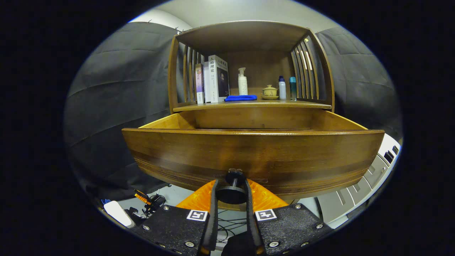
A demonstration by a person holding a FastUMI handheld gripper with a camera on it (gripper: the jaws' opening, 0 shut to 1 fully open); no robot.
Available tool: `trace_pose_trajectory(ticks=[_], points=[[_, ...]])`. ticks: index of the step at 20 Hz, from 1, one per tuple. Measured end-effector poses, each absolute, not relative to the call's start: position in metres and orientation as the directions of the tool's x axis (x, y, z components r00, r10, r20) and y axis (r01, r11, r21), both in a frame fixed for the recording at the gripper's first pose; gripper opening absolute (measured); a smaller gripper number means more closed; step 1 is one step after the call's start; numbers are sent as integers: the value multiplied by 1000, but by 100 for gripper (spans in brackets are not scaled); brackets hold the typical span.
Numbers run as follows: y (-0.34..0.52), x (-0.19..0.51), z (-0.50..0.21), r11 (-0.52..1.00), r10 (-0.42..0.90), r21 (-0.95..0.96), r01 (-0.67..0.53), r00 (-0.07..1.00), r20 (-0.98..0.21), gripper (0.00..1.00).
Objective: Pull open the drawer, take out the items inside it, and place them on the countertop above the cabinet.
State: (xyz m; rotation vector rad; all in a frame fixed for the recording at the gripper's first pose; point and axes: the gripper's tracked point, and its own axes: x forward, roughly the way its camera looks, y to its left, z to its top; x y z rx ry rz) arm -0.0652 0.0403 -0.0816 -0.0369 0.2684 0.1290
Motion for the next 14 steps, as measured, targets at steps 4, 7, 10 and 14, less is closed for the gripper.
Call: trace_pose_trajectory(ticks=[4, 7, 10, 14], points=[[46, -72, -84, 987, 144, -36, -159, 953, -266, 35], [47, -75, -85, 982, 164, -49, -183, 951, -261, 35], [47, -74, -84, 982, 180, -20, -190, 953, -242, 40], [50, -74, -80, 978, 204, -4, -210, 952, -228, 48]])
